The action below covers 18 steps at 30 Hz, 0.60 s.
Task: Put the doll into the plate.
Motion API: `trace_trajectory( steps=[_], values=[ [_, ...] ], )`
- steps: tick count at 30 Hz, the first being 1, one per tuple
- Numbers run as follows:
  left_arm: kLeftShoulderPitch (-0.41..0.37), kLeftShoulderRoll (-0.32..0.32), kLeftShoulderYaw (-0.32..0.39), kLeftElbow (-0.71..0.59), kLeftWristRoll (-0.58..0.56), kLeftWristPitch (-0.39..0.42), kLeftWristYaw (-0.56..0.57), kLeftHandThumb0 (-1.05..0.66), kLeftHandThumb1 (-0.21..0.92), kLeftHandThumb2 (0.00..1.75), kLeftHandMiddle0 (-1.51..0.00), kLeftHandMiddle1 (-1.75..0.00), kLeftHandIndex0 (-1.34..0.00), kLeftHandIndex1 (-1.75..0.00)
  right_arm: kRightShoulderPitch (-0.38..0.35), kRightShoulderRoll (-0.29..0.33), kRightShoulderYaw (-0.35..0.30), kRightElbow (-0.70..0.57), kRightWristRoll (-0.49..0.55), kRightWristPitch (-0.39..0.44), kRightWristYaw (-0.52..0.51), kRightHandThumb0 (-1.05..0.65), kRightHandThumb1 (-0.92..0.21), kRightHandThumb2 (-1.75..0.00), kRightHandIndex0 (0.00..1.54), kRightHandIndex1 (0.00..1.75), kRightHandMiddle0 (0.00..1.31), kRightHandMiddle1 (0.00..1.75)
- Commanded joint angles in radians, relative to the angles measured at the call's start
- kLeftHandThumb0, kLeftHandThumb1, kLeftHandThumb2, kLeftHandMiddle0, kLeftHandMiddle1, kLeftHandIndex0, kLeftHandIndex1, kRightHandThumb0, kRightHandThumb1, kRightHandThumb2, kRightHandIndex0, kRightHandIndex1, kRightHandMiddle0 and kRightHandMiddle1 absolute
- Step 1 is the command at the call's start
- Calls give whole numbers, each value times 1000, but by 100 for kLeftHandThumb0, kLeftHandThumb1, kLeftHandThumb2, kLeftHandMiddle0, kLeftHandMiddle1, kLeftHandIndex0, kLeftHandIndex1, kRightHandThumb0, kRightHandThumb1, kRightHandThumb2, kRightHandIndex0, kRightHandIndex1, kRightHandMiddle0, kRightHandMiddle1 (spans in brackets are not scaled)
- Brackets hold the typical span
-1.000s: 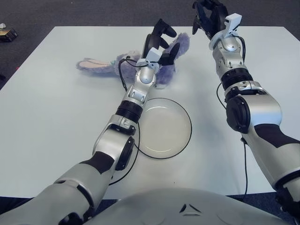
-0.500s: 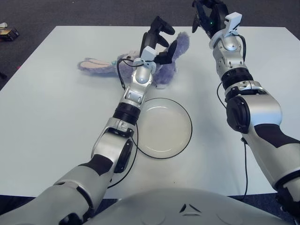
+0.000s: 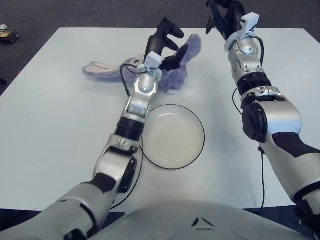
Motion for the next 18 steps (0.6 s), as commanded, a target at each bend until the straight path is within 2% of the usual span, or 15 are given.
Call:
trace_trajectory(
  steps=[1,2,3,5,8,13,18],
  values=[
    [19,83,-22,-33,92,-24,-17,-44,92,30,-28,-88,-28,-131,12,-14,-2,-19,-2,20,-10,-35,-92,-37,87,175,35,159],
    [23,116,-23,-42,119,-35,-21,-52,92,25,-29,-72,-25,-110,16,-19,-4,-23,-1,24,-11,-35,-92,-37,88,175,35,159],
    [27,137,-20,-52,133,-39,-26,-57,92,23,-30,-60,-23,-96,19,-23,-5,-29,0,28,-11,-35,-92,-37,89,175,36,159],
    [29,144,-17,-58,138,-37,-29,-62,92,21,-31,-50,-22,-84,23,-27,-7,-37,2,33,-8,-35,-92,-37,89,175,36,159],
    [31,154,-9,-66,133,-35,-34,-65,92,20,-32,-43,-21,-75,27,-31,-8,-52,4,41,-6,-35,-92,-37,90,175,36,158],
    [31,160,-11,-69,129,-33,-33,-67,92,19,-32,-39,-20,-72,32,-32,-7,-62,5,48,-6,-35,-92,-37,91,175,36,158],
    [56,215,52,-63,111,-83,0,-67,92,19,-33,-38,-22,-72,50,-48,15,-108,-25,34,-20,-35,-92,-36,94,175,37,157]
  ],
)
